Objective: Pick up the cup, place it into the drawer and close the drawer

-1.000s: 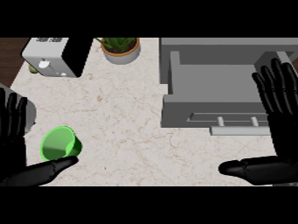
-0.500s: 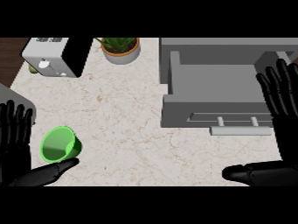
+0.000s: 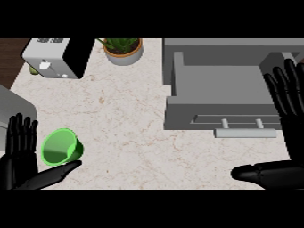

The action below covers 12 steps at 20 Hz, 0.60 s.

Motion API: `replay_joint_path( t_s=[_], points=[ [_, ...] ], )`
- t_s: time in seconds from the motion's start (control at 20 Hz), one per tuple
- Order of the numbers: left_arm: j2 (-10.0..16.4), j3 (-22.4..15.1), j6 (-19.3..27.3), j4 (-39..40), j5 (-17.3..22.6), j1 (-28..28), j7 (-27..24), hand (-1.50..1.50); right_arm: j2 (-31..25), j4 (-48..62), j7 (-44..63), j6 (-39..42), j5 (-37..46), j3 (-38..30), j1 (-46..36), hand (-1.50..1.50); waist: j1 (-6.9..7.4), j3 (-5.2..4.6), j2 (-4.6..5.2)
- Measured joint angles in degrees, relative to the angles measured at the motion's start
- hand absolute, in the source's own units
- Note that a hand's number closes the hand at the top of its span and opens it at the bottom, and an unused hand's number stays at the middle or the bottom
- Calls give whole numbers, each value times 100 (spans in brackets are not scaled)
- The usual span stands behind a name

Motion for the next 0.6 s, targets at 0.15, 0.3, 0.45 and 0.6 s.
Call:
replay_joint_path(
  t_s=[0.15, 0.3, 0.45, 0.6],
  points=[
    [55, 103, -108, 253, 73, 43, -172, -150, -5, 42, -2, 25, 8, 11, 0, -150, 1, 0, 0],
    [86, 202, -233, 750, 115, -63, -454, -150, 16, 11, 1, -4, 37, 22, 12, -150, -2, 0, 0],
    [95, 262, -333, 1058, 125, -12, -718, -150, -63, -112, 128, 48, -117, -94, -21, -150, -2, -1, -2],
    [191, 392, -472, 1251, 255, -76, -779, -150, -30, -170, 163, 11, -29, -13, -20, -150, -1, -1, -2]
  ],
)
